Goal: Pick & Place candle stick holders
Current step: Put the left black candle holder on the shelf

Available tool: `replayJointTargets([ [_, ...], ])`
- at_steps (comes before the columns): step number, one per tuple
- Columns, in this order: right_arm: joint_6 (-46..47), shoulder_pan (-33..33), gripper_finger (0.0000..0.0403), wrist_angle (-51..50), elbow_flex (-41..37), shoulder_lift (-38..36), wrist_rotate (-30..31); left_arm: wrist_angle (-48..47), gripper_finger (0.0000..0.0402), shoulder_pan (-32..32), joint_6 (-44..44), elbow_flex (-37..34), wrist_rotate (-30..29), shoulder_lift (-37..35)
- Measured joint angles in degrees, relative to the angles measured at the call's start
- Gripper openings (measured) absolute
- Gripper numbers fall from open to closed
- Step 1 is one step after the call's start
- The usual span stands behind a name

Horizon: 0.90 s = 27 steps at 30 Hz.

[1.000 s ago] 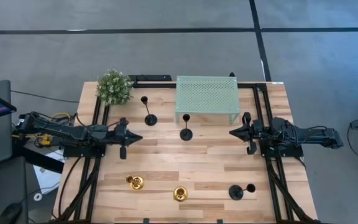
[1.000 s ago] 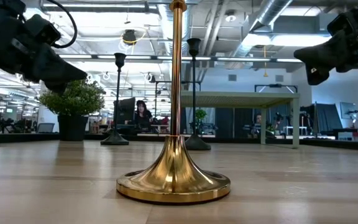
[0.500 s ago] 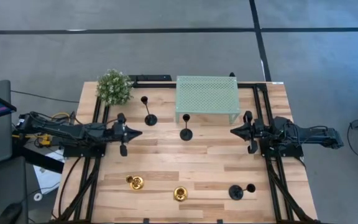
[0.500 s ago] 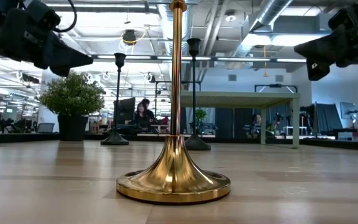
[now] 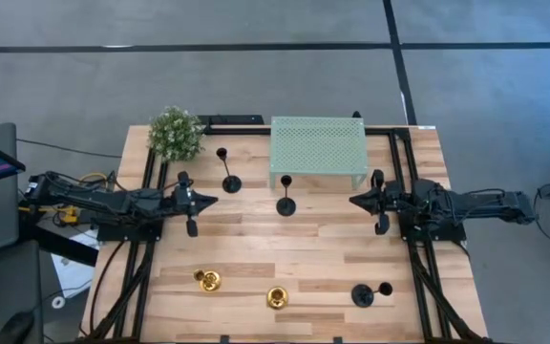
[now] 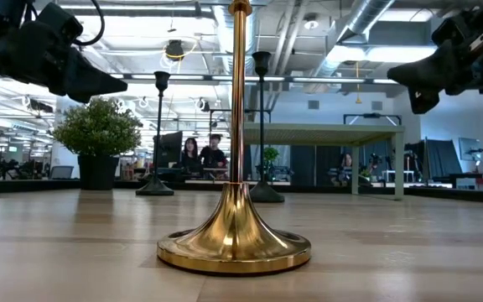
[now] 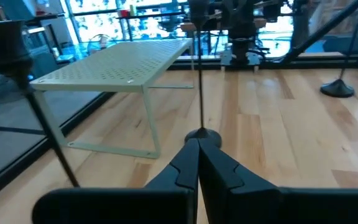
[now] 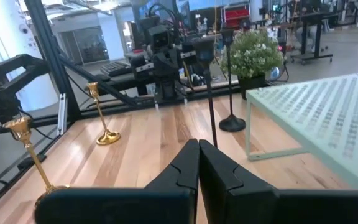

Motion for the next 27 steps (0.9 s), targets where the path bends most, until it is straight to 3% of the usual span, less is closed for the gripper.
replayJointTargets([
  [11,-1.1,-0.1,0.0,5.0,0.0,5.7,-0.1,0.0,0.0018,0.0,0.1,0.0,-10.8,0.1],
  [27,-2.6,-0.1,0.0,6.7,0.1,5.8,-0.1,3.9,0.02,0.0,-4.8,0.0,-18.9,13.5],
])
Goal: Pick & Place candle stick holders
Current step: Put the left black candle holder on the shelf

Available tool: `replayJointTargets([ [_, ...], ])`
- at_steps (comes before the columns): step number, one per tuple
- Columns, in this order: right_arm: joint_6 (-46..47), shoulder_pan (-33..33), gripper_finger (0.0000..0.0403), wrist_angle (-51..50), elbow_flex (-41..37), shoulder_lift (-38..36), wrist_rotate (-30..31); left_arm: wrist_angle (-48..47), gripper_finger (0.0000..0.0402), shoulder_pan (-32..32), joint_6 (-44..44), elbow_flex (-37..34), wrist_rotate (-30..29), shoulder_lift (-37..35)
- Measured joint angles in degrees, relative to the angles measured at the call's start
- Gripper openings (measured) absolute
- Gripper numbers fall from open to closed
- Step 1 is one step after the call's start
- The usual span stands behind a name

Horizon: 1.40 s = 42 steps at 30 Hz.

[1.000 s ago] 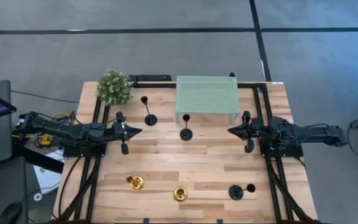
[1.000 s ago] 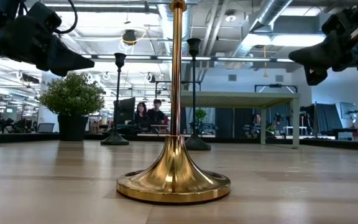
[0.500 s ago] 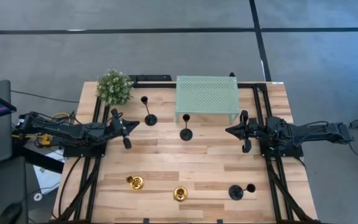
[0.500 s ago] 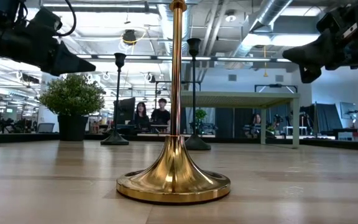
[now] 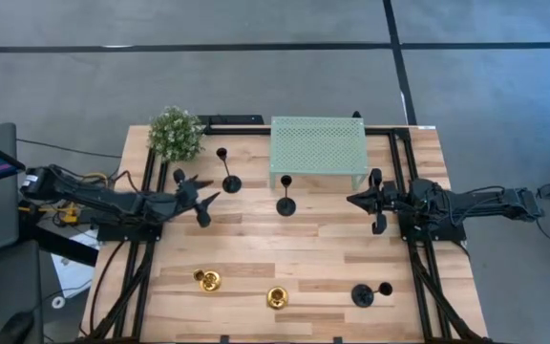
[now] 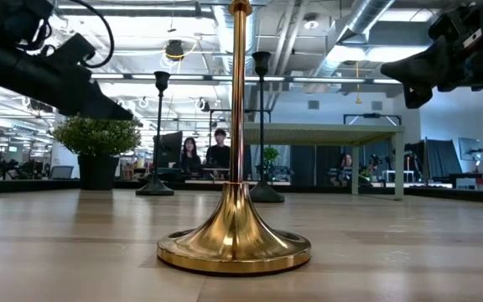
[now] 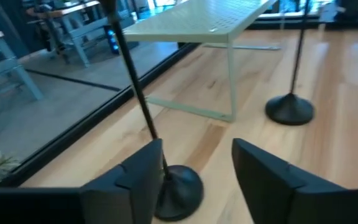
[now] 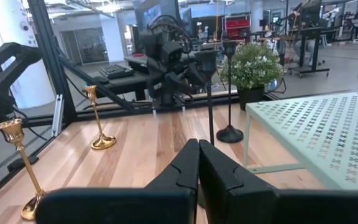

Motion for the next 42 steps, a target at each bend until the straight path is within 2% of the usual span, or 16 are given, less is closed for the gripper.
replayJointTargets([
  [8,0.0,0.0,0.0,2.2,0.0,0.0,0.0,6.4,0.0267,2.2,-1.2,0.0,-3.0,8.9],
  [13,0.0,0.0,0.0,2.1,0.0,0.0,0.0,11.9,0.0284,6.9,-3.2,0.0,-2.7,15.0],
  [19,0.0,0.0,0.0,2.2,0.0,0.0,0.0,17.7,0.0277,13.7,-7.3,0.0,6.2,21.8],
  [26,0.0,0.0,0.0,2.1,0.0,0.0,0.0,28.5,0.0255,19.0,-7.3,0.0,14.1,28.5],
  [35,0.0,0.0,0.0,3.1,0.0,-0.1,0.0,35.1,0.025,22.9,-7.2,0.0,15.2,34.9],
  [42,0.0,0.0,0.0,3.1,0.0,-0.1,0.0,41.6,0.0246,25.2,-7.2,0.0,19.4,40.2],
])
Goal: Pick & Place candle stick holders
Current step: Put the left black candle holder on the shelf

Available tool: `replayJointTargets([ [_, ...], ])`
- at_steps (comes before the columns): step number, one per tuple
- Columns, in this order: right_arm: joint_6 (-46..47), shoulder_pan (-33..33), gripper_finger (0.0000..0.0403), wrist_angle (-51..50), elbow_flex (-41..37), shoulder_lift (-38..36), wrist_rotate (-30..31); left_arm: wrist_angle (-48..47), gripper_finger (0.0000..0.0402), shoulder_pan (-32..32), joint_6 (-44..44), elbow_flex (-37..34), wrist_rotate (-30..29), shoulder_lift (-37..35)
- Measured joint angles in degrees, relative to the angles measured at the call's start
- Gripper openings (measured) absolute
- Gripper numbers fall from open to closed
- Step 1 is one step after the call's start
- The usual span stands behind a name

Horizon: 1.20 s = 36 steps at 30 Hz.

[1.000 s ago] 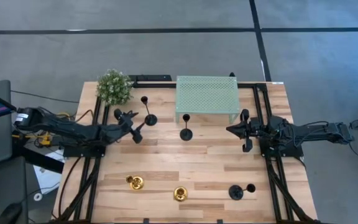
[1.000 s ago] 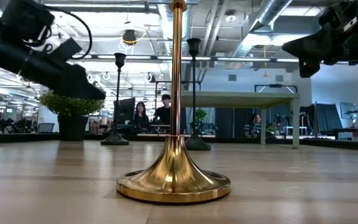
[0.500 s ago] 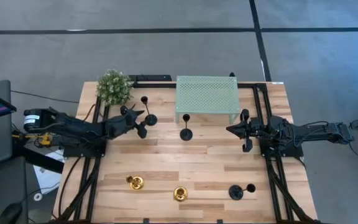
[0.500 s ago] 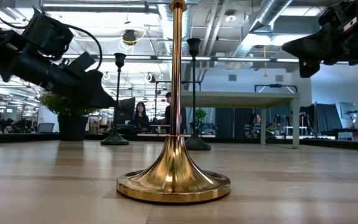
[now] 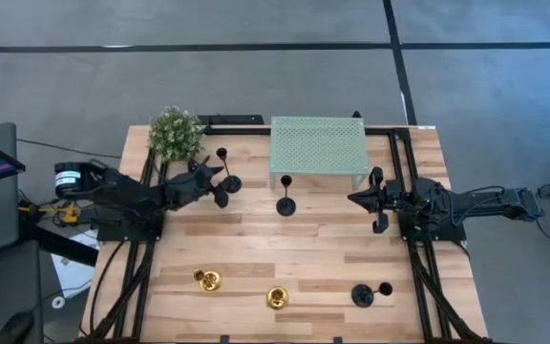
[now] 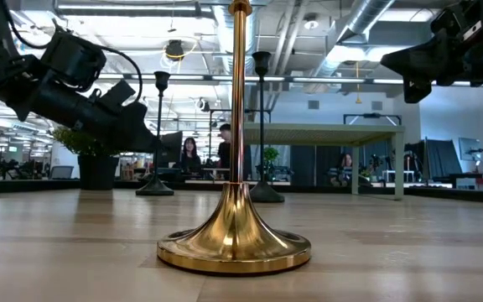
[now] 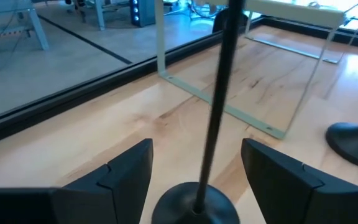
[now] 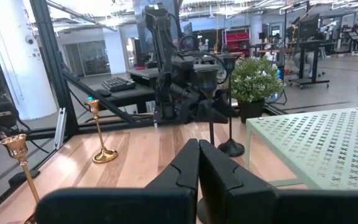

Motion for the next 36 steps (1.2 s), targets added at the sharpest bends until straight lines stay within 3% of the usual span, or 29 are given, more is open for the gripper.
replayJointTargets([
  [12,0.0,0.0,0.0,0.0,0.0,0.0,0.0,6.8,0.0226,1.1,0.0,0.0,0.0,6.5],
  [18,0.0,0.0,0.0,0.0,0.0,0.0,0.0,8.5,0.0168,1.1,0.0,0.0,0.0,6.8],
  [28,0.0,0.0,0.0,0.7,0.0,0.0,0.0,8.6,0.0021,1.1,0.7,0.0,0.0,6.8],
  [32,0.0,0.0,0.0,0.9,0.0,0.0,0.0,8.5,0.0016,1.1,0.7,0.0,0.1,6.8],
  [36,0.0,0.0,0.0,0.9,0.0,0.0,0.0,8.6,0.0014,1.1,0.6,0.0,4.0,6.7],
])
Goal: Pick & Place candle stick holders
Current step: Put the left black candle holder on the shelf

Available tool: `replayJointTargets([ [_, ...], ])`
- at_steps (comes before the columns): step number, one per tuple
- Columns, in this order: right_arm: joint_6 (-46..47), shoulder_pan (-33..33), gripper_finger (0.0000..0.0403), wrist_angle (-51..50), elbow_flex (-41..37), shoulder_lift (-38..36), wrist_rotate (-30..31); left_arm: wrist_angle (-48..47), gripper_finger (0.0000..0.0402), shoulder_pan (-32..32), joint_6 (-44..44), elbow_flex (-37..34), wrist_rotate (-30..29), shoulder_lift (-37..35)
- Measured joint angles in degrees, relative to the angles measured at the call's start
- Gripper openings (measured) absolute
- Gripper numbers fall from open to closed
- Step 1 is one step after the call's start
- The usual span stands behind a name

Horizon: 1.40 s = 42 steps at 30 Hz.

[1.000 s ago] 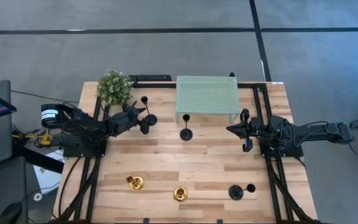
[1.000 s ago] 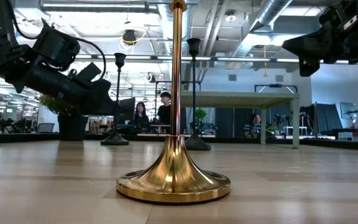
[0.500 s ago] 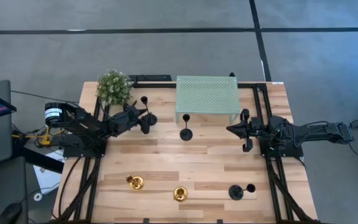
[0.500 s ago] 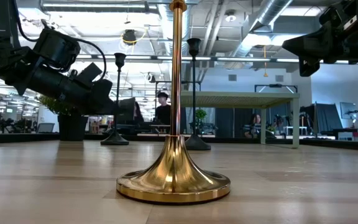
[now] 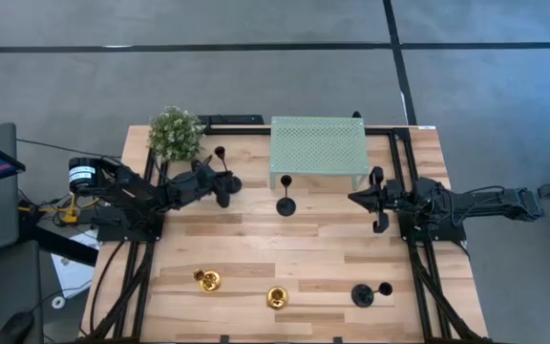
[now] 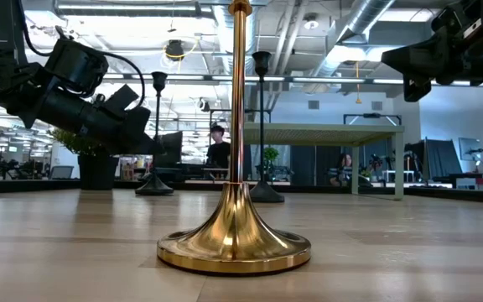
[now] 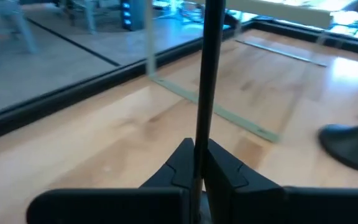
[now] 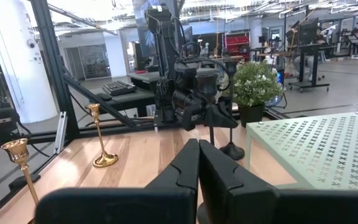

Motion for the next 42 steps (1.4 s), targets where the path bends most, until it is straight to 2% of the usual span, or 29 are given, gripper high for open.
replayJointTargets([
  [4,0.0,0.0,0.0,-0.1,0.0,0.0,0.0,-0.5,0.0014,0.0,-0.8,0.4,3.9,-1.7],
  [9,0.0,0.0,0.0,-1.2,0.0,0.0,0.0,-4.3,0.0014,0.0,-0.1,2.8,5.4,-7.0],
  [14,0.0,0.0,0.0,-1.5,0.0,0.0,0.1,-18.0,0.0014,-0.1,2.3,7.6,7.5,-14.6],
  [19,0.0,0.0,0.0,-1.5,0.0,0.0,0.7,-34.0,0.0014,0.0,8.1,16.0,8.4,-21.3],
  [23,-1.3,-0.3,0.0,-1.7,0.1,0.0,3.2,-42.5,0.0014,0.0,11.6,23.4,15.1,-24.0],
  [26,-2.9,-1.4,0.0,-3.0,1.9,0.1,3.7,-46.8,0.0014,-0.1,14.7,28.4,18.3,-24.4],
  [31,-7.6,-3.5,0.0,-6.0,7.2,0.1,3.6,-49.9,0.0014,1.4,19.1,35.9,18.6,-22.3],
  [36,-8.9,-5.5,0.0,-8.1,13.7,1.6,3.5,-50.4,0.0014,4.1,19.1,42.2,27.1,-17.8],
  [42,-9.0,-6.8,0.0,-11.3,20.1,6.7,3.2,-50.7,0.0014,5.8,20.9,49.3,31.9,-13.1],
])
